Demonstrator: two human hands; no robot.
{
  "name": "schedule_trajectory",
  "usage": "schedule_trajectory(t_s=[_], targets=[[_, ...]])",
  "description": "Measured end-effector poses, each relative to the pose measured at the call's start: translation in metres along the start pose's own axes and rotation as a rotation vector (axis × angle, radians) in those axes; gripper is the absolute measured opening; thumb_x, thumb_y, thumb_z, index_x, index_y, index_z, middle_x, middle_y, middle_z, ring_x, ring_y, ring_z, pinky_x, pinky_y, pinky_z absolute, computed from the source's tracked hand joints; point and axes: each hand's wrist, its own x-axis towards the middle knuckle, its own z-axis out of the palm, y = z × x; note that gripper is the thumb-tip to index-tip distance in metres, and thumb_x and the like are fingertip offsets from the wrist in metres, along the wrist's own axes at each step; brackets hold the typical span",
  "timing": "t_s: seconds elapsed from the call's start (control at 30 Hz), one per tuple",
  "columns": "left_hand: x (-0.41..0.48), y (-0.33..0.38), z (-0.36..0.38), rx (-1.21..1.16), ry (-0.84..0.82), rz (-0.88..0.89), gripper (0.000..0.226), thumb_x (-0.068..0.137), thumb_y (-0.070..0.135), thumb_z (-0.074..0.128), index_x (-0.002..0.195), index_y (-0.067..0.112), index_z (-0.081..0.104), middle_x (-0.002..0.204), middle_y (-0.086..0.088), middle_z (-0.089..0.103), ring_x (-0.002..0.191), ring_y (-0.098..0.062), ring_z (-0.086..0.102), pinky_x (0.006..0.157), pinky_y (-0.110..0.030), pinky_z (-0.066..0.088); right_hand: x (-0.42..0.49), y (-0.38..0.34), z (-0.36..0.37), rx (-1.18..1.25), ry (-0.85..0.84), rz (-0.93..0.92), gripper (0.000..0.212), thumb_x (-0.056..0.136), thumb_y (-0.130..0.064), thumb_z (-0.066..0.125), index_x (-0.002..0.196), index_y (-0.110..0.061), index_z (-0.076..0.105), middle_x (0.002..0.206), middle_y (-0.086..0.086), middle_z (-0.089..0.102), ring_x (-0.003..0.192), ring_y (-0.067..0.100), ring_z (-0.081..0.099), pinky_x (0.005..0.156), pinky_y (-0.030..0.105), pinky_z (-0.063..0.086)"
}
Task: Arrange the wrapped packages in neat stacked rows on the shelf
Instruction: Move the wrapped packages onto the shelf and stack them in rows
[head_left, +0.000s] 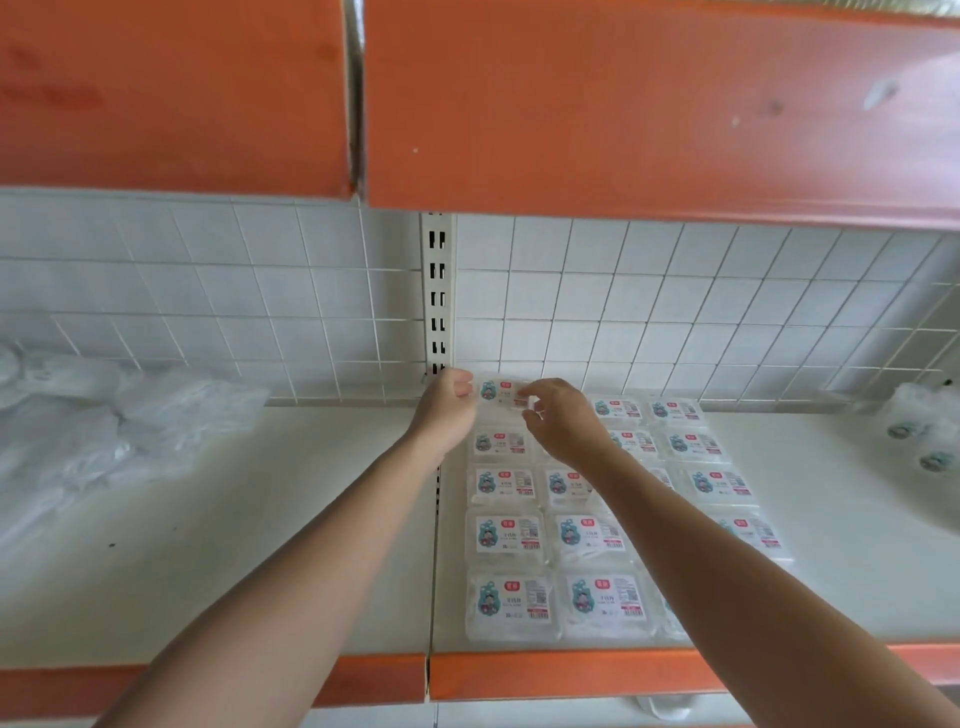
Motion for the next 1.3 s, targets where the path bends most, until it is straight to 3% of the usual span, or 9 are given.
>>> schedule_trajectory(t_s=[0.17, 0.27, 0.53, 0.77, 0.87, 0.93, 1.03, 1.23, 1.3], targets=[[0.005, -0.007, 0.003, 0.033, -0.085, -0.010, 0.047, 0.094, -0.003, 0.035, 0.138, 0.011, 0.045, 0.143, -0.006, 0.048, 0.133, -0.018, 0.043, 0.107, -0.029, 0.034, 0.000, 0.002, 0.007, -0.066, -0.062, 0.001, 0.040, 0.097, -0.006, 0.042, 0.132, -0.019, 0.057, 0.147, 0.004, 0.044, 0.132, 0.020, 0.045, 0.112, 0.032, 0.033], [0.006, -0.013, 0.007, 0.028, -0.074, -0.007, 0.047, 0.095, -0.003, 0.035, 0.139, 0.012, 0.045, 0.145, -0.003, 0.046, 0.134, -0.017, 0.041, 0.111, -0.031, 0.032, 0.002, 0.001, 0.008, -0.074, -0.067, -0.013, 0.042, 0.096, -0.005, 0.041, 0.133, -0.020, 0.056, 0.148, 0.002, 0.044, 0.133, 0.018, 0.043, 0.112, 0.031, 0.032], [0.009, -0.022, 0.009, 0.039, -0.056, 0.010, 0.051, 0.095, -0.002, 0.038, 0.142, 0.016, 0.040, 0.148, -0.003, 0.042, 0.135, -0.018, 0.039, 0.098, -0.024, 0.033, 0.001, 0.001, 0.009, -0.098, -0.071, -0.039, 0.046, 0.095, -0.005, 0.041, 0.133, -0.023, 0.056, 0.147, 0.000, 0.044, 0.131, 0.016, 0.045, 0.107, 0.029, 0.036], [0.003, -0.023, 0.009, 0.065, -0.053, 0.021, 0.046, 0.098, 0.004, 0.038, 0.143, 0.017, 0.039, 0.144, -0.005, 0.046, 0.129, -0.018, 0.046, 0.094, -0.026, 0.040, -0.002, 0.003, 0.008, -0.083, -0.092, -0.046, 0.045, 0.095, -0.006, 0.042, 0.133, -0.027, 0.055, 0.148, -0.003, 0.042, 0.132, 0.015, 0.044, 0.107, 0.030, 0.036], [-0.002, -0.021, 0.006, 0.134, -0.065, 0.071, 0.050, 0.097, 0.005, 0.040, 0.145, 0.019, 0.035, 0.149, -0.004, 0.040, 0.124, -0.013, 0.046, 0.083, -0.017, 0.037, -0.003, 0.003, 0.006, -0.096, -0.092, -0.052, 0.045, 0.096, -0.009, 0.043, 0.136, -0.027, 0.052, 0.150, -0.002, 0.040, 0.134, 0.017, 0.041, 0.109, 0.033, 0.036], [-0.006, -0.017, 0.005, 0.205, -0.046, 0.131, 0.051, 0.097, 0.008, 0.042, 0.146, 0.017, 0.033, 0.150, -0.004, 0.037, 0.128, -0.013, 0.043, 0.089, -0.015, 0.035, -0.006, 0.003, 0.003, -0.111, -0.082, -0.060, 0.045, 0.097, -0.015, 0.045, 0.140, -0.026, 0.046, 0.151, -0.001, 0.038, 0.136, 0.018, 0.039, 0.111, 0.036, 0.034], [-0.015, -0.009, 0.008, 0.352, 0.012, 0.266, 0.050, 0.098, 0.013, 0.046, 0.147, 0.012, 0.032, 0.151, -0.005, 0.036, 0.140, -0.019, 0.032, 0.108, -0.027, 0.030, -0.013, 0.007, -0.005, -0.164, -0.080, -0.085, 0.048, 0.098, -0.028, 0.048, 0.145, -0.028, 0.038, 0.152, 0.001, 0.036, 0.137, 0.019, 0.037, 0.112, 0.039, 0.034], [-0.034, -0.005, 0.036, 0.668, 0.041, 0.513, 0.048, 0.098, 0.019, 0.048, 0.143, 0.010, 0.035, 0.144, -0.008, 0.038, 0.137, -0.024, 0.031, 0.112, -0.037, 0.033, -0.035, 0.028, -0.025, -0.279, -0.123, -0.101, 0.058, 0.098, -0.044, 0.047, 0.150, -0.031, 0.026, 0.158, 0.000, 0.024, 0.145, 0.020, 0.022, 0.117, 0.045, 0.023], [-0.041, -0.003, 0.048, 0.748, 0.012, 0.539, 0.052, 0.099, 0.024, 0.045, 0.147, 0.011, 0.029, 0.151, -0.010, 0.031, 0.142, -0.026, 0.024, 0.115, -0.041, 0.029, -0.047, 0.037, -0.032, -0.308, -0.128, -0.102, 0.060, 0.097, -0.049, 0.044, 0.151, -0.032, 0.023, 0.159, -0.002, 0.020, 0.147, 0.019, 0.017, 0.119, 0.046, 0.020]])
